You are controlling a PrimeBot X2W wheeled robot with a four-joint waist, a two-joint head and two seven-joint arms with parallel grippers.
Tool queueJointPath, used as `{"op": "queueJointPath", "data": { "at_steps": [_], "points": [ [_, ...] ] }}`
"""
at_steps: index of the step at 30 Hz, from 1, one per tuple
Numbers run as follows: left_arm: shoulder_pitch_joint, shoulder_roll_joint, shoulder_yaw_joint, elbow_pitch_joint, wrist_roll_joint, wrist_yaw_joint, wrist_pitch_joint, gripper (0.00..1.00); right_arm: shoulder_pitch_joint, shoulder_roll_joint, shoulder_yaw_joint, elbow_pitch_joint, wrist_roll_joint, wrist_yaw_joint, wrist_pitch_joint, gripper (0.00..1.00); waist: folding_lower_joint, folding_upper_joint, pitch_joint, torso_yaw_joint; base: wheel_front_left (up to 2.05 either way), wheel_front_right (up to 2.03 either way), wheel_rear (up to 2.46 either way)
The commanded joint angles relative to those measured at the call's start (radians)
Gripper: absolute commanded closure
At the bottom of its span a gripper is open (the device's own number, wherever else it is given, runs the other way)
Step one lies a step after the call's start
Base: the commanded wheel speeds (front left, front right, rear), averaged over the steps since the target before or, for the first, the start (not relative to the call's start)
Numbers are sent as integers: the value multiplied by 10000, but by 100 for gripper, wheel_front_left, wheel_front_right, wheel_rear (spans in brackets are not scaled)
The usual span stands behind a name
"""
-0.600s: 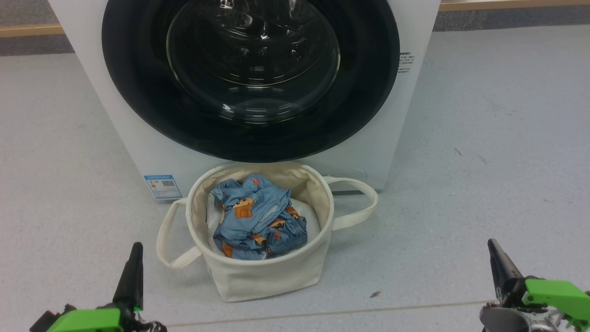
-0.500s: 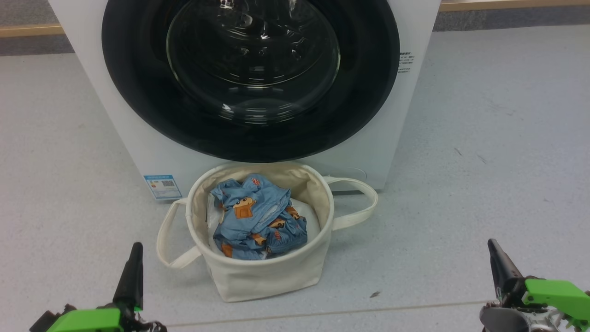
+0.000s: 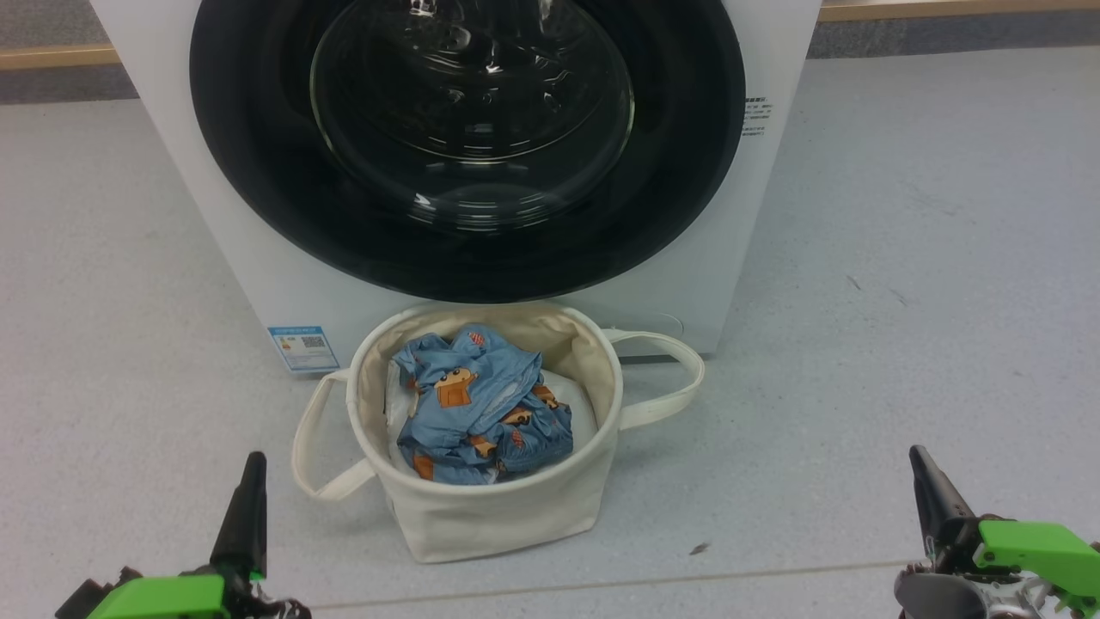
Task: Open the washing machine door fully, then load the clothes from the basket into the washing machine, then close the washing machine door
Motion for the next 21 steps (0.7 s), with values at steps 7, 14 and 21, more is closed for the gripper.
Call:
{"op": "queueJointPath", "data": {
  "at_steps": [7,14,21],
  "points": [
    [-460,59,344,-261,121,-71,80,100,-502,-37,186,-301,-41,2,79,100,0,0,0,0,0,0,0],
    [-460,58,345,-261,123,-71,81,100,-502,-37,185,-301,-41,2,80,100,0,0,0,0,0,0,0],
    [-460,57,347,-260,124,-71,82,100,-502,-37,185,-301,-42,2,80,100,0,0,0,0,0,0,0]
  ]
}}
